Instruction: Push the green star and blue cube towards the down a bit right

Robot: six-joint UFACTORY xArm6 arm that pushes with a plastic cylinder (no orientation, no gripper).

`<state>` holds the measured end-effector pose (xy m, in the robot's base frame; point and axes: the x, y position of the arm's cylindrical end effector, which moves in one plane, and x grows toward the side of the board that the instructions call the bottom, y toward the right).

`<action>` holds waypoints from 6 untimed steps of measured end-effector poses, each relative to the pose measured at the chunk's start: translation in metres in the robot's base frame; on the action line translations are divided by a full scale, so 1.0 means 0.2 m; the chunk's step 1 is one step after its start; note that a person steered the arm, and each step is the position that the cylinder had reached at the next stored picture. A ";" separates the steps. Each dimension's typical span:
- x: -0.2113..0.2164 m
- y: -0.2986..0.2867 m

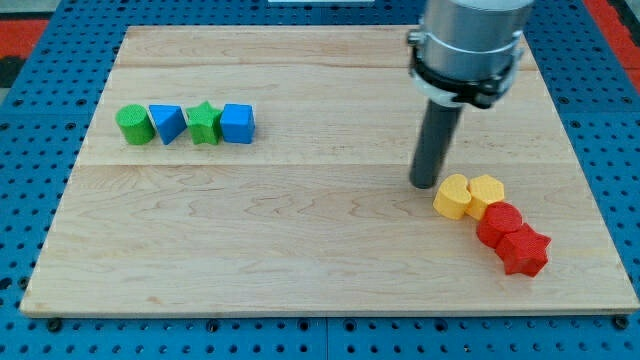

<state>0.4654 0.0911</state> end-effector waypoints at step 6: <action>-0.47 -1.25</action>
<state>0.3709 -0.1589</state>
